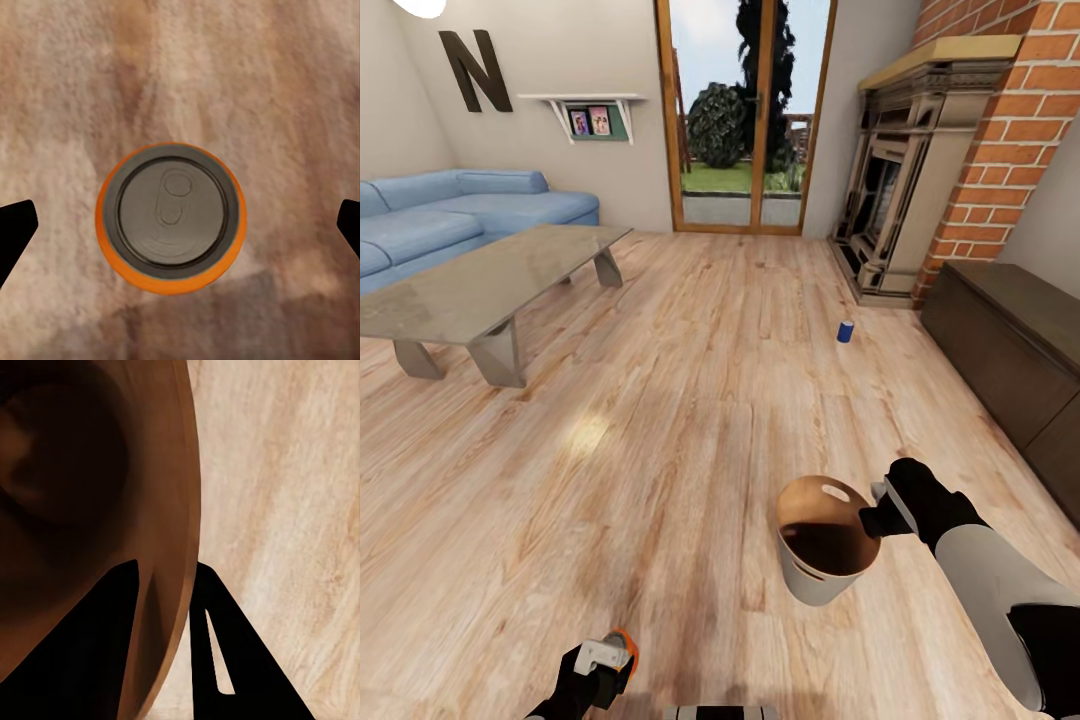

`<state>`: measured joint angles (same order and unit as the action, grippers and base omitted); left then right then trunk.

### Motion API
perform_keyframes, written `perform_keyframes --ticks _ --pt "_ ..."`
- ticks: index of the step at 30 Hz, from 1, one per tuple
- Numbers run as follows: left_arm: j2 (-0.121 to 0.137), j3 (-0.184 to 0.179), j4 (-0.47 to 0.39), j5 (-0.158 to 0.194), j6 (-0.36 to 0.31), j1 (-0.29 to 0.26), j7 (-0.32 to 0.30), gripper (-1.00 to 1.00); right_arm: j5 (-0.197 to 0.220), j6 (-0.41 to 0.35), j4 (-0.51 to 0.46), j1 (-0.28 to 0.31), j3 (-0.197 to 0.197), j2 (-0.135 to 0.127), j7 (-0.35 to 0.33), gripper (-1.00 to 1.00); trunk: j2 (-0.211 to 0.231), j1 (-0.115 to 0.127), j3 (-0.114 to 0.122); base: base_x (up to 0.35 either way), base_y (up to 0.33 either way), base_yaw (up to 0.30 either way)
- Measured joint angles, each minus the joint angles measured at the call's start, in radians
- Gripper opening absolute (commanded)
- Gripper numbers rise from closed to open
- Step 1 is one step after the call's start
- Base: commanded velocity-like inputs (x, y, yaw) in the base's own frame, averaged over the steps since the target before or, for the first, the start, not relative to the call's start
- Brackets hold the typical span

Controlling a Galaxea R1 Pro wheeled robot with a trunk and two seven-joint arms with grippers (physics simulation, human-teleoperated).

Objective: Put the three can of soda from the living room inside the tash can in the kitchen.

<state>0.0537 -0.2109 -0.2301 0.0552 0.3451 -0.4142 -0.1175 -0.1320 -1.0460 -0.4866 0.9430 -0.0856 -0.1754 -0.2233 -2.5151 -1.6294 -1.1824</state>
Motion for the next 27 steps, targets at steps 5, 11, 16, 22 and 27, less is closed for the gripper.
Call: perform_keyframes --ticks 5,11,16,22,27 --pt "0.0 -0.001 0.0 0.0 0.0 0.0 -0.001 1.0 -0.003 0.0 -0.001 0.0 0.0 -0.001 0.001 -1.0 0.0 0.0 0.0 0.0 0.0 0.0" --pt "0.0 0.0 0.001 -0.002 -0.003 0.0 -0.001 1.0 -0.001 0.0 -0.001 -0.001 0.0 -0.001 0.0 -1.0 0.0 0.0 0.0 0.122 0.0 0.0" --pt "0.0 -0.002 0.0 0.0 -0.002 0.0 -0.001 1.0 -0.001 0.0 -0.001 -0.001 0.0 -0.001 0.001 -1.0 0.0 0.0 0.0 0.071 0.0 0.0" --pt "0.0 -0.002 0.0 0.0 -0.001 0.0 0.0 1.0 -0.001 0.0 -0.001 -0.002 0.0 -0.001 0.001 -1.0 0.0 0.0 0.0 0.011 0.0 0.0" --pt "0.0 -0.001 0.0 -0.001 -0.001 0.0 0.001 1.0 -0.002 0.0 -0.001 -0.002 0.0 0.0 0.001 -1.0 -0.001 -0.002 -0.019 0.001 0.0 0.0"
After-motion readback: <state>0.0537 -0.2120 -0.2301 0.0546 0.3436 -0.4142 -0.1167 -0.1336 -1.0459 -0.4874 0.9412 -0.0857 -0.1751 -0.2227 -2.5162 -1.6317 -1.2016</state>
